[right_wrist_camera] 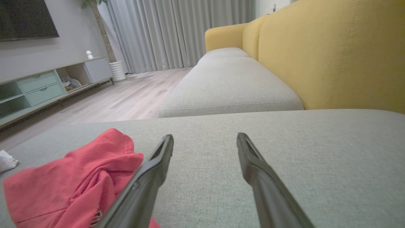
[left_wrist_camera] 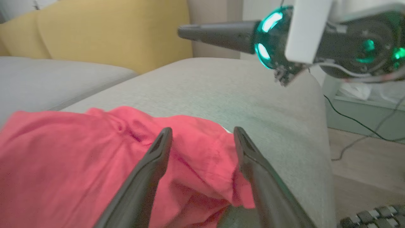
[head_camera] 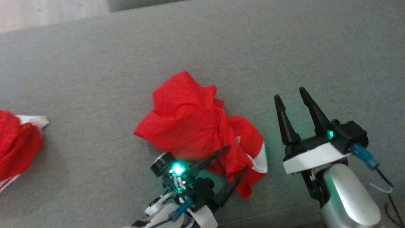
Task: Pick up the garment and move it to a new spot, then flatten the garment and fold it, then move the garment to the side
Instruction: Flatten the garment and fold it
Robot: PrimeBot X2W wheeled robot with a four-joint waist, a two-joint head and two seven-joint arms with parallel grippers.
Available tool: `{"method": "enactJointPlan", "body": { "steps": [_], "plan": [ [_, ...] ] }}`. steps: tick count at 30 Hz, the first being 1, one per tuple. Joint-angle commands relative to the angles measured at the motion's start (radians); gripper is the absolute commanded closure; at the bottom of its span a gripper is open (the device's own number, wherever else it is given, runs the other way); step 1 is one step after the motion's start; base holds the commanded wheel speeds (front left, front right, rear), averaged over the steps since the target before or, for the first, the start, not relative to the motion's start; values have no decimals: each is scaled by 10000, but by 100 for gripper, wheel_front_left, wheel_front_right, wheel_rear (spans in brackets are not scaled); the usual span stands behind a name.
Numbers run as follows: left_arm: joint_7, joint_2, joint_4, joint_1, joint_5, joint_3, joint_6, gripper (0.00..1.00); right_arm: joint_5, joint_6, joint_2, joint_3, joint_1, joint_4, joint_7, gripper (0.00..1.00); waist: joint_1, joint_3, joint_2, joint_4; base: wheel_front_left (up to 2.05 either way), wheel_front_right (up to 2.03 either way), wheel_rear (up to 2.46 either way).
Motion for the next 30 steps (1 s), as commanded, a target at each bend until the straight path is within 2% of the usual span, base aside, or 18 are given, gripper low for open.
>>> {"method": "enactJointPlan", "body": {
  "steps": [1,6,8,11,13,21,24,25,26,28,30],
  "plan": [
    [-78,102,-62,-445,-89,-5,-49,0,98,75,-74,261,-412,-373,-63,0,-2,453,0,-478,0,0,0],
    [-66,393,1761,-1378,111,-357,76,0,224,75,-88,526,-646,-600,-63,0,-2,858,0,-1128,0,0,0],
    [-46,375,2444,-1644,207,-339,262,100,266,75,-61,598,-685,-686,-63,0,-2,940,0,-1361,0,0,0],
    [-59,318,3034,-1939,102,-320,257,100,308,75,-6,685,-682,-813,-63,0,-2,978,0,-1654,0,0,0],
    [-69,270,2913,-2138,-98,-244,218,100,316,75,38,673,-639,-875,-63,0,-2,944,0,-1810,0,0,0],
    [-76,179,226,-3604,-1389,709,29,100,199,75,348,-278,-99,-1361,-63,0,-2,464,0,-2168,0,0,0],
    [-76,62,-906,-4268,-2562,1552,-17,100,127,75,463,-689,208,-1631,-63,0,-2,255,0,-2222,0,0,0],
    [-76,-22,-1655,-4385,-3794,2223,-35,100,51,75,508,-814,437,-1742,-63,0,-2,82,0,-2216,0,0,0],
    [-76,-48,-1915,-4310,-4505,2562,-40,100,17,75,524,-859,548,-1780,-63,0,-2,1,0,-2199,0,0,0],
    [-77,-73,-2044,-3937,-5904,3054,-46,100,-34,75,550,-966,779,-1848,-63,0,-2,-119,0,-2117,0,0,0],
    [-77,-78,-1695,-3374,-6708,3267,-48,100,-113,75,569,-1061,986,-1904,-63,0,-2,-186,0,-1982,0,0,0]
  ]
}}
